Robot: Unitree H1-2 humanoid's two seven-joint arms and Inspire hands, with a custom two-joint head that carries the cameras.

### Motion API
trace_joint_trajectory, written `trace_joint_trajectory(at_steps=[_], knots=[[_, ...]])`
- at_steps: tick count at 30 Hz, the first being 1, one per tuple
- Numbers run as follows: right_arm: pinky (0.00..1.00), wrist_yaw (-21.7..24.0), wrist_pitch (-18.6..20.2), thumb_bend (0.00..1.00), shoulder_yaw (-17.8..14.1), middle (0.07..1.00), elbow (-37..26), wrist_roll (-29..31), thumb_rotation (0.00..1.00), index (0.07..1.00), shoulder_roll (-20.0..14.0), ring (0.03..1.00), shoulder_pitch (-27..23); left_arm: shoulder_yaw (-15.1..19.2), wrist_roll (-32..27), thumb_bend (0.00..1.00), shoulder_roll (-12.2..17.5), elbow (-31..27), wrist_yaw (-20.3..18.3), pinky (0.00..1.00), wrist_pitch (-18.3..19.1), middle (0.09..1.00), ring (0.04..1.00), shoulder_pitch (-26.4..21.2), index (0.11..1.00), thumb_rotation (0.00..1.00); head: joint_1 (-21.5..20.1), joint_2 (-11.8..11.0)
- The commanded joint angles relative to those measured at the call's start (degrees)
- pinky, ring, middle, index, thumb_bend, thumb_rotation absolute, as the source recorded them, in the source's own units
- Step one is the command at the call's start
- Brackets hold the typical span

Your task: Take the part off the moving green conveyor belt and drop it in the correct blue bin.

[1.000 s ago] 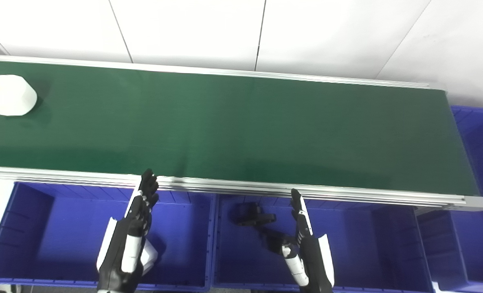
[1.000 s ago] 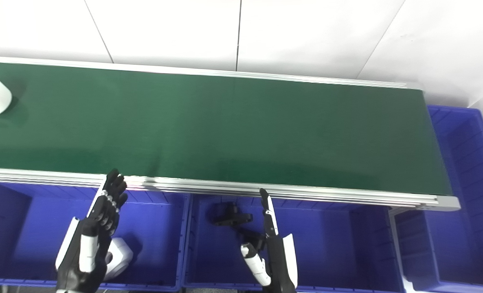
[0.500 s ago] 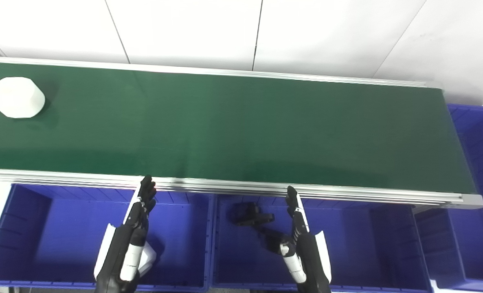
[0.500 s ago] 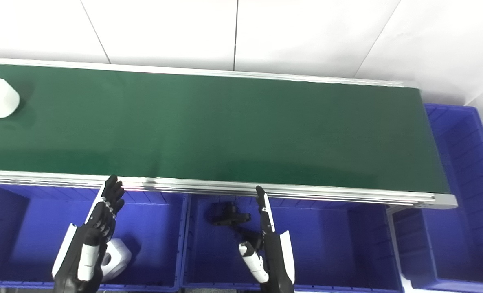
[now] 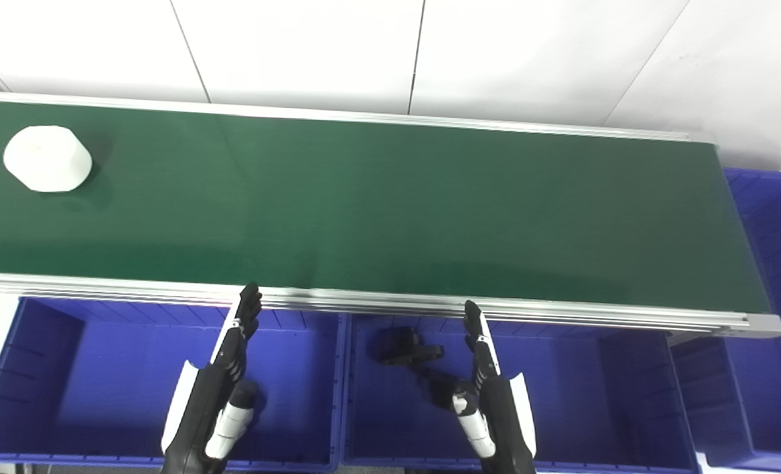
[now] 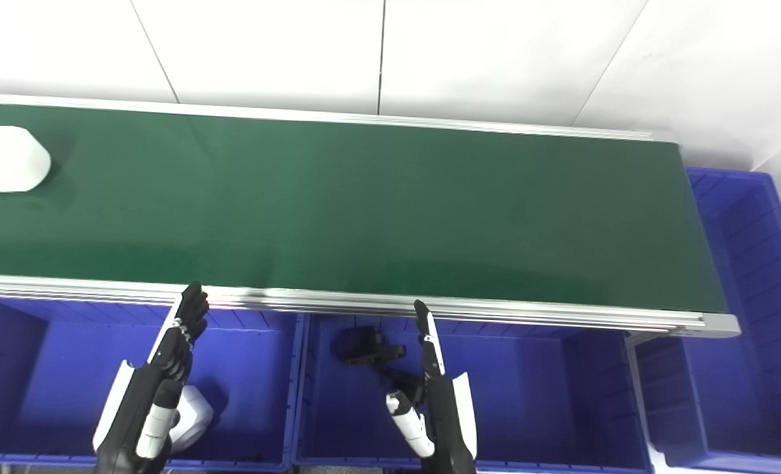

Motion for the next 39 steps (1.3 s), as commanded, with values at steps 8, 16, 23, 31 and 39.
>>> trace_joint_trajectory(at_steps=[8, 16, 23, 31, 39], knots=[[1.00, 0.5, -2.8, 0.90, 0.8, 1.000, -0.8, -0.7, 1.00, 1.000, 1.8, 1.000, 0.3, -0.4, -0.5, 0.67, -0.3, -1.6, 0.2, 1.00, -1.0, 1.000, 1.000, 1.0, 1.000, 1.00, 0.1, 0.0], [1.00, 0.5, -2.8, 0.89, 0.7, 1.000, -0.7, -0.7, 1.00, 1.000, 2.0, 1.000, 0.2, -0.4, -1.3, 0.69, -0.4, -2.1, 0.0, 1.00, 0.5, 1.000, 1.000, 0.9, 1.000, 1.00, 0.0, -0.1], [1.00, 0.7, -2.8, 0.89, 0.7, 1.000, -0.5, -0.3, 1.00, 1.000, 1.9, 1.000, 0.1, -1.0, -2.7, 0.70, -0.2, -1.8, -0.3, 1.00, 0.4, 1.000, 1.000, 0.7, 1.000, 1.00, 0.1, -0.3], [1.00, 0.4, -3.0, 0.88, 0.7, 1.000, -0.4, -0.8, 1.00, 1.000, 1.8, 1.000, 0.1, -1.1, -2.8, 0.72, -0.4, -2.6, -0.2, 1.00, 1.9, 1.000, 1.000, 0.9, 1.000, 1.00, 0.1, -0.3], [1.00, 0.5, -3.0, 0.88, 0.7, 1.000, -0.3, -0.7, 1.00, 1.000, 1.7, 1.000, 0.0, -1.1, -2.4, 0.71, -0.3, -2.5, -0.2, 1.00, 1.6, 1.000, 1.000, 0.8, 1.000, 1.00, 0.1, -0.2]])
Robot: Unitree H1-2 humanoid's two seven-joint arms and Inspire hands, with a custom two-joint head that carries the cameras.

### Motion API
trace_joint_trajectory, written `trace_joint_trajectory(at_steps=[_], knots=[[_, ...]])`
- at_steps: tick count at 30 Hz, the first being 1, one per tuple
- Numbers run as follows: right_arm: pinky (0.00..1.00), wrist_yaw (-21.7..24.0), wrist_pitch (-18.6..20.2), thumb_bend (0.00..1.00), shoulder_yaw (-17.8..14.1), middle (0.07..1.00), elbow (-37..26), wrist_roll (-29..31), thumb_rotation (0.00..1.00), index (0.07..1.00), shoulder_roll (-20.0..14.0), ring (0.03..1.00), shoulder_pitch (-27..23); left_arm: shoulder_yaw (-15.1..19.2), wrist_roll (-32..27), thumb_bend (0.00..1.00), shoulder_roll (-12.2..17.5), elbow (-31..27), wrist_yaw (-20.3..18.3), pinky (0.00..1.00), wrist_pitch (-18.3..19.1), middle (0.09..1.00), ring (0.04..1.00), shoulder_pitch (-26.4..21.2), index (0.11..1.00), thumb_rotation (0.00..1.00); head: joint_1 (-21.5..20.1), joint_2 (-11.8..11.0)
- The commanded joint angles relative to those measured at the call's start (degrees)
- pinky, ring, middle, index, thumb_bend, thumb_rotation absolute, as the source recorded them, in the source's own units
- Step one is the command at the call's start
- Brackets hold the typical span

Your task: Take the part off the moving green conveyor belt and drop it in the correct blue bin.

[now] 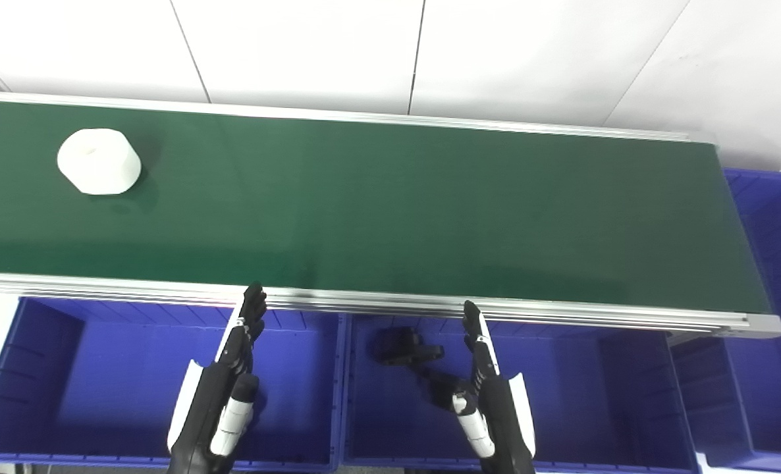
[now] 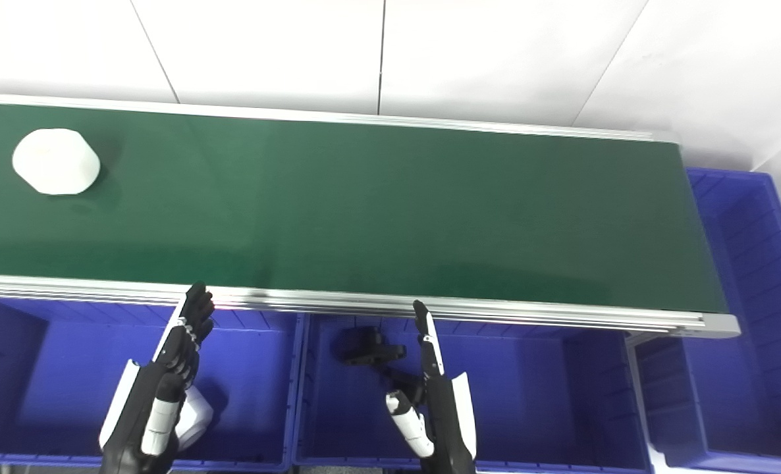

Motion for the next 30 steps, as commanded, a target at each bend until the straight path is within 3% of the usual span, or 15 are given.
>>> trace_joint_trajectory(at_steps=[1, 14, 18, 19, 20, 21, 22, 24, 30], knots=[[1.00, 0.2, -3.0, 0.88, 0.9, 1.000, -0.4, -0.6, 1.00, 1.000, 1.5, 1.000, 0.0, -0.2, -0.3, 0.72, 0.2, -1.9, 0.0, 1.00, -0.6, 1.000, 1.000, 0.8, 1.000, 1.00, 0.1, 0.0], [1.00, 0.3, -3.0, 0.87, 0.8, 1.000, 0.1, -0.1, 1.00, 1.000, 1.3, 1.000, -0.3, -0.7, -0.3, 0.72, 0.3, -1.1, -0.1, 1.00, -1.5, 1.000, 1.000, 0.3, 1.000, 1.00, 0.5, -0.4], [1.00, 0.3, -3.2, 0.88, 1.1, 1.000, 1.2, 1.6, 1.00, 1.000, 0.5, 1.000, -0.8, -0.9, 0.9, 0.75, 0.1, 0.7, 0.3, 1.00, -3.2, 1.000, 1.000, 0.1, 1.000, 1.00, 2.9, -2.8], [1.00, 0.2, -3.2, 0.88, 1.2, 1.000, 1.8, 2.1, 1.00, 1.000, 0.0, 1.000, -1.0, -1.0, 1.3, 0.75, 0.1, 1.9, 0.4, 1.00, -4.4, 1.000, 1.000, -0.1, 1.000, 1.00, 4.9, -4.6], [1.00, 0.1, -3.2, 0.88, 1.3, 1.000, 2.2, 2.4, 1.00, 1.000, -0.3, 1.000, -1.2, -1.1, 1.6, 0.76, 0.2, 2.7, 0.4, 1.00, -5.3, 1.000, 1.000, -0.2, 1.000, 1.00, 4.9, -4.6], [1.00, -0.1, -3.2, 0.89, 1.2, 1.000, 2.9, 2.8, 1.00, 1.000, -0.7, 1.000, -1.4, -1.3, 2.0, 0.76, 0.1, 3.8, 0.5, 1.00, -6.4, 1.000, 1.000, -0.5, 1.000, 1.00, 7.1, -6.5], [1.00, -0.3, -3.2, 0.89, 1.2, 1.000, 3.3, 3.0, 1.00, 1.000, -1.0, 1.000, -1.6, -1.4, 2.3, 0.75, 0.0, 4.6, 0.6, 1.00, -7.2, 1.000, 1.000, -0.7, 1.000, 1.00, 7.1, -6.5], [1.00, -1.0, -3.2, 0.90, 1.1, 1.000, 4.4, 3.2, 1.00, 1.000, -1.7, 1.000, -2.0, -1.6, 4.3, 0.75, -0.4, 6.1, 1.1, 1.00, -8.2, 1.000, 1.000, -1.1, 1.000, 1.00, 9.4, -8.6], [1.00, -3.3, -3.2, 0.89, 1.6, 1.000, 6.4, 3.7, 1.00, 1.000, -4.1, 1.000, -3.4, -2.4, 5.9, 0.66, -2.1, 10.1, 2.5, 1.00, -11.5, 1.000, 1.000, -2.1, 1.000, 1.00, 12.5, -11.8]])
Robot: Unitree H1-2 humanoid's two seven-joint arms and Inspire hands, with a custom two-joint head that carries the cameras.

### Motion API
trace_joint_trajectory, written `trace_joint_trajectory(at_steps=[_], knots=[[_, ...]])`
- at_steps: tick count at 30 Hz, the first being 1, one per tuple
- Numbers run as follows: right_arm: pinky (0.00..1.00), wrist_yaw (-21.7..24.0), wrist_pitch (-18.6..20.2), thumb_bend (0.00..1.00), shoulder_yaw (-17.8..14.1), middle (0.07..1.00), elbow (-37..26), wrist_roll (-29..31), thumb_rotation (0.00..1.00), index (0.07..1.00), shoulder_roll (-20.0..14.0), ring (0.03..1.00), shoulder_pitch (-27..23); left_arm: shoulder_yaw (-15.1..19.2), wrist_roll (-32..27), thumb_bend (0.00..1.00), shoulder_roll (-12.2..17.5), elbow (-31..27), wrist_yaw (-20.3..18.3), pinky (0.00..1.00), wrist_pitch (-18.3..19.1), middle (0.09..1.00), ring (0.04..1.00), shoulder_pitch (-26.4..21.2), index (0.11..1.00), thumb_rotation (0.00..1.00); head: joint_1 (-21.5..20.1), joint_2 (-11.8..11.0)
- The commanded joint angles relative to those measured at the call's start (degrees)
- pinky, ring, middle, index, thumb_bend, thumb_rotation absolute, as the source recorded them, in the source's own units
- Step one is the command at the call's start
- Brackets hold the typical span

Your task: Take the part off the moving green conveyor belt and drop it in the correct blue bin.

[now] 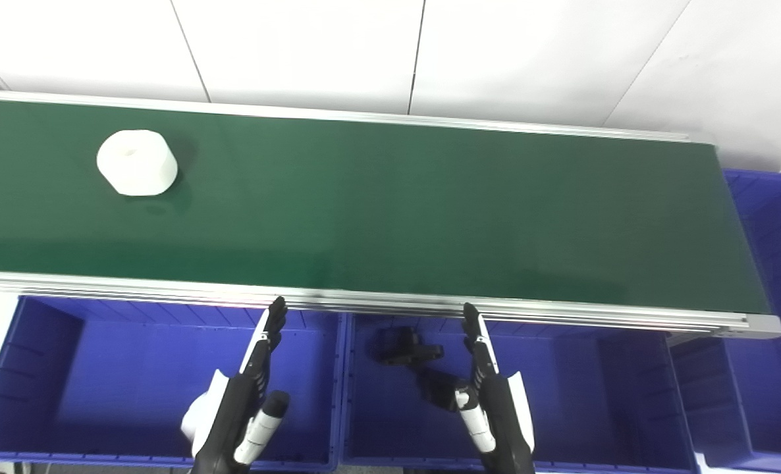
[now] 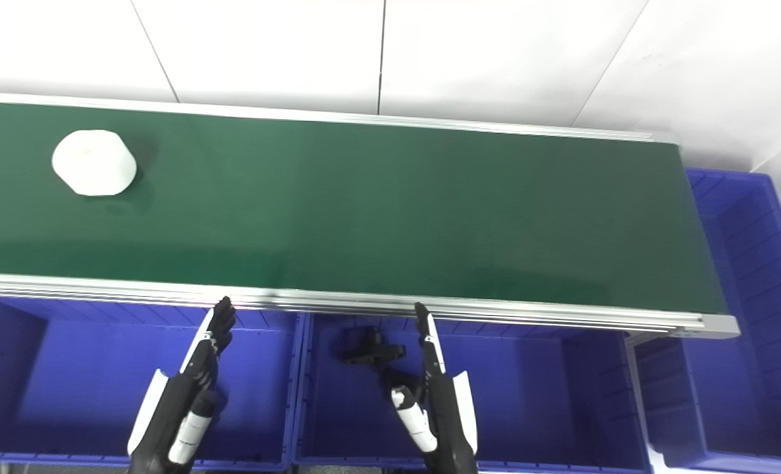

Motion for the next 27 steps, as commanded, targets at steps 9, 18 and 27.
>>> trace_joint_trajectory(at_steps=[9, 18, 27], knots=[[1.00, -2.0, -2.4, 0.90, 1.3, 1.000, 1.9, 1.3, 1.00, 1.000, -3.1, 1.000, -0.7, -1.5, 3.3, 0.57, -2.4, 1.3, 2.5, 1.00, -4.6, 1.000, 1.000, -0.4, 1.000, 1.00, 3.8, -1.1], [1.00, -2.1, -2.4, 0.92, 1.4, 1.000, 1.7, 1.9, 1.00, 1.000, -3.7, 1.000, -0.8, -2.4, 6.6, 0.45, -2.1, 1.9, 5.2, 1.00, -6.0, 1.000, 0.979, -0.6, 1.000, 1.00, 8.1, -1.4], [1.00, -1.5, -2.4, 0.92, 1.1, 1.000, 1.5, 2.5, 1.00, 1.000, -3.5, 1.000, -0.7, -3.7, 5.9, 0.51, -1.1, 3.1, 6.5, 1.00, -6.1, 1.000, 0.959, -2.0, 1.000, 1.00, 8.8, -1.2]])
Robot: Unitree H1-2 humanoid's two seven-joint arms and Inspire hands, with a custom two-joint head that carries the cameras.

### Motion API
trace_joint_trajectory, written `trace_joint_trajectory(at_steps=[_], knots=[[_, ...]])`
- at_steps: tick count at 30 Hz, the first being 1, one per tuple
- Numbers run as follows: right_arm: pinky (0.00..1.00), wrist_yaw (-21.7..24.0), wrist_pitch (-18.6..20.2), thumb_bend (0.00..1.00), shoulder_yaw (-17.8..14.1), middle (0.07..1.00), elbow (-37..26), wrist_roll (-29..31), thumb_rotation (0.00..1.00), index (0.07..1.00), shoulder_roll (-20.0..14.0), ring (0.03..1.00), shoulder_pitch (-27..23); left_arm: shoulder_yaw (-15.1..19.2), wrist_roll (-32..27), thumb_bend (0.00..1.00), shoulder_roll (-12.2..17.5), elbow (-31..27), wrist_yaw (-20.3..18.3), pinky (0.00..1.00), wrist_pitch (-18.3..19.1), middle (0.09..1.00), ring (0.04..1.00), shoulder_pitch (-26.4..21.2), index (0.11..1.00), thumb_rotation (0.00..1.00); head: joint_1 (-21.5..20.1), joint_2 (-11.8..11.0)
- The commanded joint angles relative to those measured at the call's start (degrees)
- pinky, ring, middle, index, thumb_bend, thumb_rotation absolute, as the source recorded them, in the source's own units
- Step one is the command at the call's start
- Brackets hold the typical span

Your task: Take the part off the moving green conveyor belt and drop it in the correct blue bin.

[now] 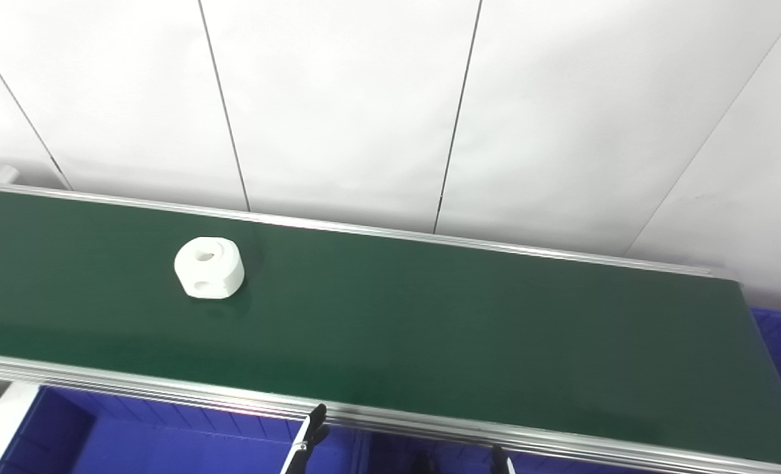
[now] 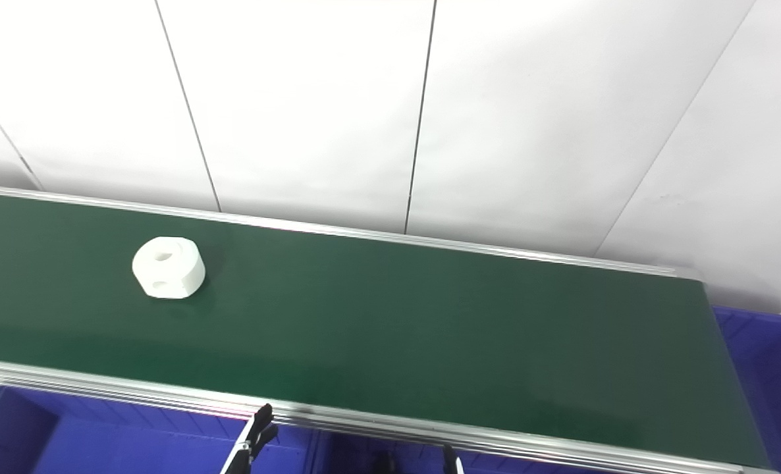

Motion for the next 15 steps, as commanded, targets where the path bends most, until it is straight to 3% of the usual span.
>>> trace_joint_trajectory(at_steps=[1, 4, 7, 9, 10, 11, 13, 15], knots=[[1.00, 0.0, -1.8, 0.91, -0.1, 1.000, -1.7, 0.0, 1.00, 1.000, 0.1, 1.000, 0.6, -0.8, -0.4, 0.51, 0.1, -0.7, 0.8, 1.00, -2.4, 1.000, 0.959, 0.1, 1.000, 1.00, 0.0, 0.0], [1.00, 0.3, -1.8, 0.91, -0.2, 1.000, -2.2, 0.2, 1.00, 1.000, -0.1, 1.000, 0.7, -2.1, 1.5, 0.53, 1.0, -3.3, 3.3, 1.00, -2.4, 1.000, 0.948, -0.5, 1.000, 1.00, -0.2, 1.2], [1.00, 0.6, -1.8, 0.91, -0.4, 1.000, -2.5, 0.4, 1.00, 1.000, -0.1, 1.000, 0.9, -3.7, 9.5, 0.62, 2.6, -7.2, 9.2, 0.91, -2.4, 0.994, 0.916, -1.8, 1.000, 1.00, 0.3, 2.0], [1.00, 1.0, -1.8, 0.91, -0.6, 1.000, -2.8, 0.5, 1.00, 1.000, -0.2, 1.000, 0.8, -4.8, 14.2, 0.69, 4.0, -9.7, 13.2, 0.84, -2.4, 0.995, 0.901, -3.4, 1.000, 0.93, 0.8, 2.7], [1.00, 1.1, -1.8, 0.91, -0.6, 1.000, -2.8, 0.5, 1.00, 1.000, -0.3, 1.000, 0.8, -5.0, 14.1, 0.75, 4.3, -11.2, 14.0, 0.79, -2.4, 0.982, 0.885, -4.4, 1.000, 0.83, 0.9, 2.9], [1.00, 1.2, -1.8, 0.91, -0.7, 1.000, -2.9, 0.5, 1.00, 1.000, -0.4, 1.000, 0.7, -5.1, 13.6, 0.77, 4.4, -12.4, 14.6, 0.79, -2.4, 0.978, 0.881, -5.5, 1.000, 0.81, 1.1, 3.5], [1.00, 1.5, -1.8, 0.90, -0.9, 1.000, -3.1, 0.7, 1.00, 1.000, -0.3, 1.000, 0.7, -3.4, 13.1, 0.88, 4.9, -14.9, 12.7, 0.73, -1.9, 0.926, 0.845, -8.0, 1.000, 0.68, 1.3, 3.8], [1.00, 1.9, -1.8, 0.90, -0.9, 1.000, -3.1, 1.1, 1.00, 1.000, -0.3, 1.000, 0.4, -0.8, 13.0, 0.94, 6.4, -17.7, 8.7, 0.76, 1.5, 0.939, 0.869, -11.7, 1.000, 0.59, 1.5, 4.0]])
